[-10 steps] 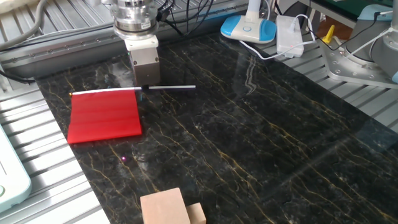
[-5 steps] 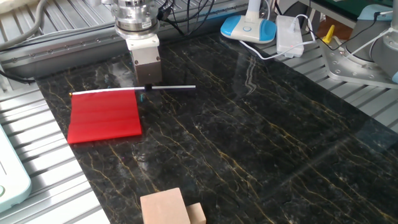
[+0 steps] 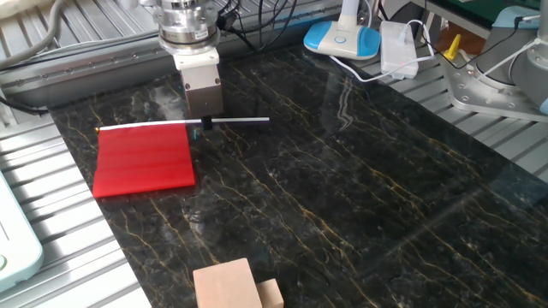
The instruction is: Wave the flag
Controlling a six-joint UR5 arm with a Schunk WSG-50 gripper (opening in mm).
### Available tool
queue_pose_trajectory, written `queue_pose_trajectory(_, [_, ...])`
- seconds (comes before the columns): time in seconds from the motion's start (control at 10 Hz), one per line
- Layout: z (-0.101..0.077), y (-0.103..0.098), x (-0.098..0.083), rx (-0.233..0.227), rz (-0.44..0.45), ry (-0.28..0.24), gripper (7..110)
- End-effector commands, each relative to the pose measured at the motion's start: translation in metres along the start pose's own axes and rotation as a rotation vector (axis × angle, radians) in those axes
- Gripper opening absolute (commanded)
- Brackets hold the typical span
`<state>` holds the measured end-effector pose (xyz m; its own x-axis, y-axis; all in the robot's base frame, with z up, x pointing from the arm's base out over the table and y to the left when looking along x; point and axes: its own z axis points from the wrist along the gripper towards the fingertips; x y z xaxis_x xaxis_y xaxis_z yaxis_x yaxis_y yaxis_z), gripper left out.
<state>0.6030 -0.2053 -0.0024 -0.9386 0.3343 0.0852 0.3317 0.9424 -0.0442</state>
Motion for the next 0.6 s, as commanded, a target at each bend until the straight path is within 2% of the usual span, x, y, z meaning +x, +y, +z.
queue_pose_trajectory(0.0, [0.0,-0.011,-0.003,0.038,0.071,-0.012,22])
queue_pose_trajectory(0.4, [0.003,-0.008,-0.008,0.03,0.09,-0.021,22])
queue_pose_trajectory(0.5, [0.004,-0.001,-0.009,0.003,0.085,-0.021,22])
